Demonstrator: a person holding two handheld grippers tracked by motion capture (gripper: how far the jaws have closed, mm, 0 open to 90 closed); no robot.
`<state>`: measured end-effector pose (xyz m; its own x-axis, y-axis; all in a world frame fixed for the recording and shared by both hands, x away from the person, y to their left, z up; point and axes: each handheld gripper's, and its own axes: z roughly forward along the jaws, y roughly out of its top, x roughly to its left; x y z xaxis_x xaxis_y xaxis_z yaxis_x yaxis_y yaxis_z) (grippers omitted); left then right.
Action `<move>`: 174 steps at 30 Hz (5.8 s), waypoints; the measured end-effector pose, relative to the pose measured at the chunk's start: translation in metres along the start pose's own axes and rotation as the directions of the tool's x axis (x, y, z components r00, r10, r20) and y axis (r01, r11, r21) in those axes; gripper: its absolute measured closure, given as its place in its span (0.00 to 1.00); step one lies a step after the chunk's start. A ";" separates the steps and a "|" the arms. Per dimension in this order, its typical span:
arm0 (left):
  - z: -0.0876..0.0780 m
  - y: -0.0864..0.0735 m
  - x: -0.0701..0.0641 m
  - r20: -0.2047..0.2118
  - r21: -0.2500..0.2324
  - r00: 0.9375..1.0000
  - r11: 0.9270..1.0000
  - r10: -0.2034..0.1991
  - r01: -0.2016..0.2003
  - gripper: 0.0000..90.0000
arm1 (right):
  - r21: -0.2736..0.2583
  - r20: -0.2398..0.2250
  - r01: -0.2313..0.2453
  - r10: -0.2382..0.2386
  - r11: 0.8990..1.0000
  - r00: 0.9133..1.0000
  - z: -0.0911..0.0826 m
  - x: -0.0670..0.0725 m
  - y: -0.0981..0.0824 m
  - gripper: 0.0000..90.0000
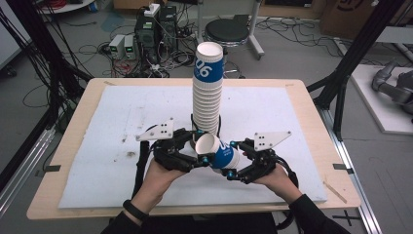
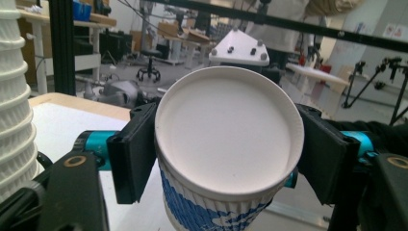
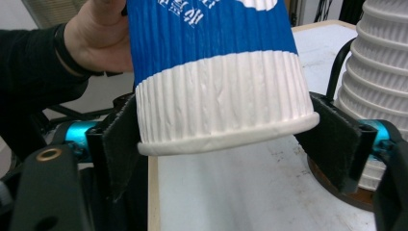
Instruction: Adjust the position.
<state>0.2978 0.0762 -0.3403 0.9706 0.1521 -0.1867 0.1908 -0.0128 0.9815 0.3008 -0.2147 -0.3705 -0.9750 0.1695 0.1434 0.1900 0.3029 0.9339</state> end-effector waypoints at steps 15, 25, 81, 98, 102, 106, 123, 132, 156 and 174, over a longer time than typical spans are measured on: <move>0.011 0.008 -0.006 0.007 0.391 0.996 0.917 0.085 -0.081 0.28 | 0.225 -0.001 0.089 -0.092 0.970 0.996 0.003 0.005 0.002 0.23; 0.011 0.008 -0.005 0.023 0.388 0.993 0.915 0.116 -0.116 0.33 | 0.242 0.015 0.108 -0.115 0.964 0.993 -0.001 0.004 0.005 0.22; 0.019 -0.007 -0.001 0.072 0.473 0.995 0.876 0.065 -0.092 0.33 | 0.167 -0.043 0.054 -0.048 0.984 0.998 -0.017 0.001 0.017 0.22; -0.002 -0.004 0.008 0.057 0.235 0.997 0.970 0.057 -0.069 0.33 | 0.020 -0.003 -0.009 0.009 1.000 1.000 -0.029 -0.004 0.019 0.20; -0.005 -0.003 0.009 0.058 0.179 0.997 0.982 0.059 -0.068 0.33 | 0.000 -0.001 -0.041 0.041 0.999 0.999 -0.028 -0.005 0.019 0.18; -0.005 -0.004 0.009 0.072 0.148 0.996 0.987 0.050 -0.060 0.33 | -0.006 -0.018 -0.063 0.063 0.998 0.998 -0.024 -0.004 0.019 0.16; 0.006 -0.008 0.004 0.066 0.269 0.996 0.960 0.054 -0.070 0.31 | 0.011 -0.033 -0.001 0.002 1.000 0.999 -0.027 -0.001 0.022 0.25; 0.023 -0.015 0.000 0.062 0.440 0.996 0.894 0.068 -0.089 0.26 | 0.067 -0.044 0.021 -0.018 0.998 0.999 -0.022 0.001 0.022 0.26; 0.021 -0.025 0.003 0.086 0.233 0.995 0.971 0.042 -0.061 0.33 | -0.151 -0.060 -0.093 0.085 0.984 0.995 -0.020 0.006 0.025 0.21; 0.031 -0.026 -0.003 0.047 0.287 0.998 0.956 0.051 -0.063 0.27 | -0.098 -0.033 -0.028 0.025 0.995 0.999 -0.020 0.009 0.029 0.27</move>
<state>0.2946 0.0454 -0.3671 0.9849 0.1048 -0.1379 0.1638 -0.3052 0.9381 0.2954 -0.2229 -0.3357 -0.9733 0.1457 0.1777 0.2054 0.2050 0.9570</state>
